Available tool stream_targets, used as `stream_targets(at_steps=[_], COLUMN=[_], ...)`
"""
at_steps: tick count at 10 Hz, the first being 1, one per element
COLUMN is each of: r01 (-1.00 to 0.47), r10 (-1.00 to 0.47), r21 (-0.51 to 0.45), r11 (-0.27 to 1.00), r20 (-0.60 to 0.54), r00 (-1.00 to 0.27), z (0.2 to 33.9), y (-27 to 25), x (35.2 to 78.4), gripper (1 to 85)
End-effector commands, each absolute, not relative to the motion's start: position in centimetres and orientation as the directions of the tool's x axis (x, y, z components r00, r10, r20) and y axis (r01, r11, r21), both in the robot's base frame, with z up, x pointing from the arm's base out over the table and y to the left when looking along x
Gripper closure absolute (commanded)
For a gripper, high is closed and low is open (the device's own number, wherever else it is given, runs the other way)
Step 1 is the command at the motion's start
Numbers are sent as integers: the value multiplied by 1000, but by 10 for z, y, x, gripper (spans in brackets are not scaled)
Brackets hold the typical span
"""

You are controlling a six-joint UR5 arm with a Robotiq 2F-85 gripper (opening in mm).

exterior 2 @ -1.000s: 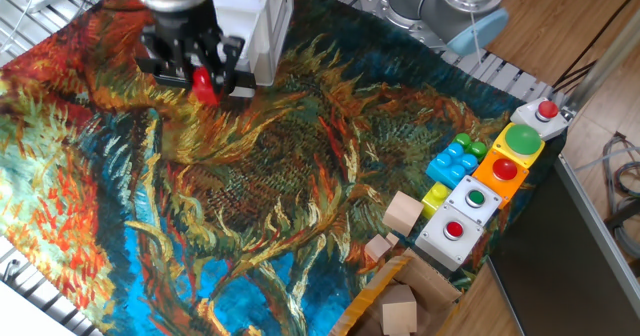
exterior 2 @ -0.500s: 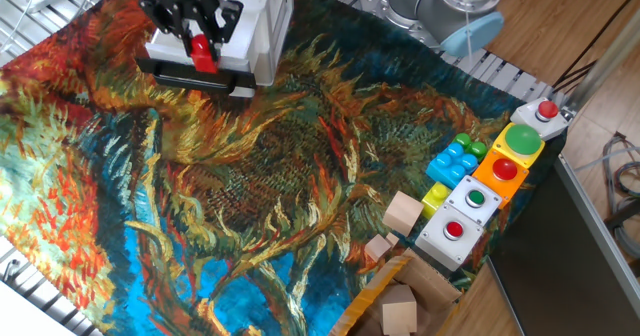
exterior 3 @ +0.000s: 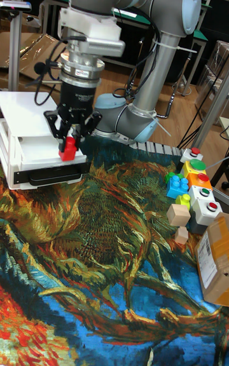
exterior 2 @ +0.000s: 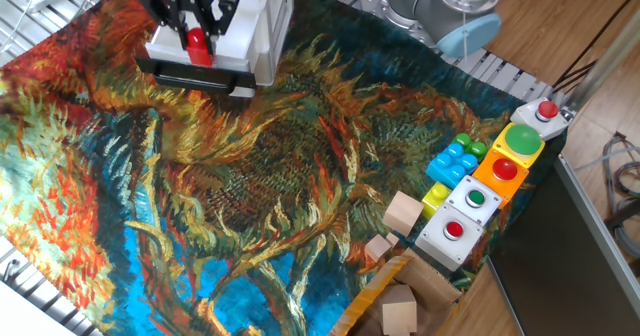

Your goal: Put things in the drawer

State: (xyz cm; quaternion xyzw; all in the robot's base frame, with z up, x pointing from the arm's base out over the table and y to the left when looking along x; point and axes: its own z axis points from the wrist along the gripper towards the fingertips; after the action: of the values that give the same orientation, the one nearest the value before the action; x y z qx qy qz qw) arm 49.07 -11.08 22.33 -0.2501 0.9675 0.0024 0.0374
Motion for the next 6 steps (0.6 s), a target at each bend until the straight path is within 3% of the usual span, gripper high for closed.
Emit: stream_targets(at_steps=[1,6], r01=[-492,-454], r10=[-489,-451], r21=[0,6], r11=[871,891], r20=[-105,-89], r00=[-866,-888], z=[226,226], y=[-125,-126], x=[469,468], gripper=[843,843])
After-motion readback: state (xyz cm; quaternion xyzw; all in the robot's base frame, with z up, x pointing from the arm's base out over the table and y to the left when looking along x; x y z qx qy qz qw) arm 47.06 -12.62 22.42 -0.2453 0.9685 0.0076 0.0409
